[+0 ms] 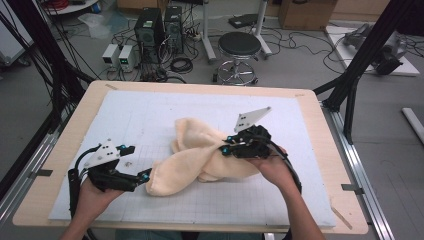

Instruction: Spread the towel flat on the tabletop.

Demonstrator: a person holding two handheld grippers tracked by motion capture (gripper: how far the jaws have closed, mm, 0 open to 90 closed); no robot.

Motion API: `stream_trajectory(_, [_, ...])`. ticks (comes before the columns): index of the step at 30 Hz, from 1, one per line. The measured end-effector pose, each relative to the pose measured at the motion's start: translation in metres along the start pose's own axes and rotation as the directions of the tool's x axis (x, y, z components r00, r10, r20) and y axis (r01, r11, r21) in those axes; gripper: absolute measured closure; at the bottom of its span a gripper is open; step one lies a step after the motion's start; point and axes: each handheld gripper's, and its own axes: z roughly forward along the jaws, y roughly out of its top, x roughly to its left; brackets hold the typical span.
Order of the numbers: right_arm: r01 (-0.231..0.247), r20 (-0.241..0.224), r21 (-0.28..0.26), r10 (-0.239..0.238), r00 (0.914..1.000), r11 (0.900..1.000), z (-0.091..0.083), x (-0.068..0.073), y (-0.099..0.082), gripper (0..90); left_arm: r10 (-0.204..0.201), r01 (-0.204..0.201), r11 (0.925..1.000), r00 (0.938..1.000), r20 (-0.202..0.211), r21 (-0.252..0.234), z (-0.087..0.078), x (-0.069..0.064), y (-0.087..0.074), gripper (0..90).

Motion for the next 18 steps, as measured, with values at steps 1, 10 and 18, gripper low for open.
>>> stream_trajectory(1, [-0.003,0.0,-0.003,0.003,1.0,1.0,-0.008,0.0,-0.002,79.1,0.006,-0.006,1.0,0.9999,0.009,0.0,0.003,-0.002,0.002,8.3])
stream_trajectory(10, [-0.089,-0.012,0.072,0.09,0.9959,0.9934,0.011,-0.011,-0.045,76.3,0.042,-0.045,0.9982,0.9958,0.081,0.04,0.042,-0.017,0.012,9.5])
stream_trajectory(18, [-0.109,0.006,0.084,0.109,0.994,0.9905,0.029,-0.015,-0.059,58.4,0.05,-0.061,0.9957,0.9867,0.155,0.07,0.077,-0.024,0.014,22.1])
